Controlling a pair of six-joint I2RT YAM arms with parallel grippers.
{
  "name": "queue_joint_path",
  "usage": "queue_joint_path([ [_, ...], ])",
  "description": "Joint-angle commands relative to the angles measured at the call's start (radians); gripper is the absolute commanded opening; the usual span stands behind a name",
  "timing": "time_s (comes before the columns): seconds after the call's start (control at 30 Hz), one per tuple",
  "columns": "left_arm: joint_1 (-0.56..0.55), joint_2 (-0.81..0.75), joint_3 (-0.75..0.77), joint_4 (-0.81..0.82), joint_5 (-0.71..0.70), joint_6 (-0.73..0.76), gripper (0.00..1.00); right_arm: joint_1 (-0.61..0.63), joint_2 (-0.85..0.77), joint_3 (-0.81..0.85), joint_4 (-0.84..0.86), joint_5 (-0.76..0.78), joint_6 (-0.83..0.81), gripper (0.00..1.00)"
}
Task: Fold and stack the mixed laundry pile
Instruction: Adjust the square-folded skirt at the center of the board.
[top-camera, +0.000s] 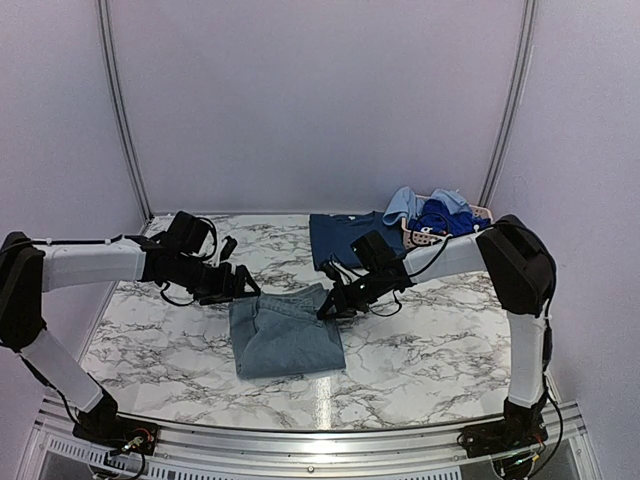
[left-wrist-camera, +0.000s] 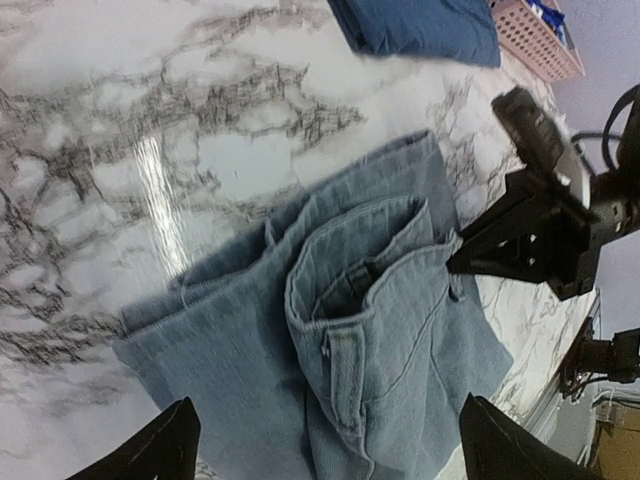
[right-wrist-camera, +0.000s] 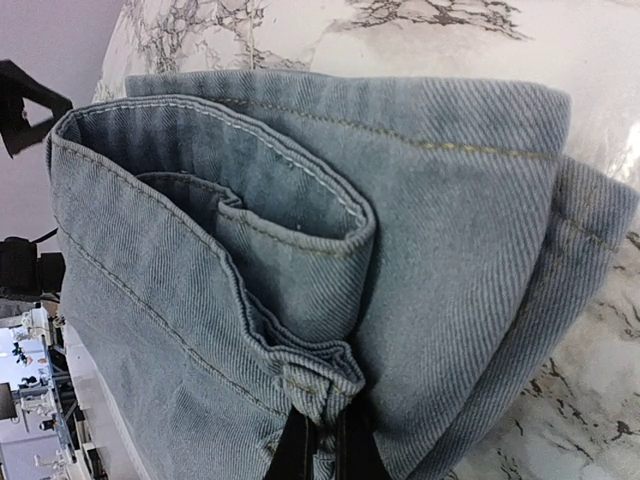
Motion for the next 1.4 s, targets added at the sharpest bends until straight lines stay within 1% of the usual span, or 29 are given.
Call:
queue_joint_path([
  [0.0, -0.042, -0.003, -0.039, 0.029, 0.036, 0.033, 0.88, -0.008, -0.031, 0.035, 0.024, -0.012, 0.009, 0.00],
  [0.1, -0.042, 0.032, -0.037, 0.052, 0.029, 0.015, 0.85, 0.000, -0.062, 0.060, 0.023, -0.028, 0.010, 0.00],
  [0.2, -0.042, 0.070, -0.027, 0.093, 0.058, 0.000, 0.84, 0.010, -0.078, 0.089, 0.004, -0.025, 0.001, 0.00],
  [0.27, -0.042, 0.097, -0.020, 0.114, 0.086, 0.004, 0.81, 0.012, -0.079, 0.103, -0.005, -0.024, 0.000, 0.00],
  [0.4, -0.041, 0.147, -0.007, 0.139, 0.116, 0.018, 0.70, 0.014, -0.072, 0.123, -0.003, -0.018, 0.011, 0.00],
  [0.47, -0.036, 0.161, -0.001, 0.145, 0.116, 0.023, 0.61, 0.013, -0.061, 0.131, -0.001, -0.011, 0.017, 0.00],
  [0.5, -0.030, 0.162, -0.004, 0.160, 0.115, 0.015, 0.55, 0.014, -0.052, 0.135, 0.000, -0.005, 0.019, 0.00],
  [0.6, -0.001, 0.175, -0.024, 0.205, 0.119, -0.025, 0.33, 0.011, -0.007, 0.147, 0.000, 0.018, 0.023, 0.00],
  [0.73, 0.021, 0.210, -0.041, 0.254, 0.110, -0.052, 0.07, 0.008, 0.081, 0.169, -0.020, 0.055, 0.025, 0.00],
  [0.77, 0.021, 0.224, -0.044, 0.261, 0.107, -0.055, 0.03, 0.009, 0.100, 0.171, -0.023, 0.057, 0.026, 0.00],
  [0.8, 0.021, 0.239, -0.049, 0.268, 0.109, -0.053, 0.00, 0.007, 0.115, 0.169, -0.030, 0.061, 0.030, 0.02],
  [0.87, 0.021, 0.254, -0.063, 0.282, 0.110, -0.046, 0.00, 0.009, 0.125, 0.150, -0.017, 0.044, 0.041, 0.13],
  [0.93, 0.019, 0.243, -0.080, 0.295, 0.115, -0.034, 0.00, 0.008, 0.103, 0.123, 0.004, 0.033, 0.050, 0.25],
  [0.97, 0.019, 0.237, -0.086, 0.295, 0.113, -0.028, 0.00, 0.005, 0.091, 0.113, 0.005, 0.031, 0.049, 0.30],
  [1.03, 0.019, 0.228, -0.093, 0.290, 0.117, -0.012, 0.00, -0.005, 0.067, 0.098, 0.001, 0.024, 0.047, 0.35],
  [1.1, 0.019, 0.220, -0.092, 0.272, 0.124, 0.003, 0.00, -0.018, 0.045, 0.082, -0.014, 0.022, 0.043, 0.44],
  [1.2, 0.007, 0.167, -0.096, 0.259, 0.138, 0.039, 0.00, -0.039, -0.003, 0.034, 0.012, -0.014, 0.052, 0.53],
  [1.27, -0.016, 0.121, -0.093, 0.224, 0.119, 0.094, 0.00, -0.048, -0.043, 0.003, 0.042, -0.022, 0.064, 0.54],
  [1.3, -0.025, 0.103, -0.092, 0.217, 0.115, 0.116, 0.00, -0.054, -0.055, -0.007, 0.048, -0.016, 0.066, 0.52],
  [1.37, -0.035, 0.070, -0.093, 0.197, 0.110, 0.143, 0.00, -0.061, -0.054, -0.019, 0.051, 0.010, 0.067, 0.45],
])
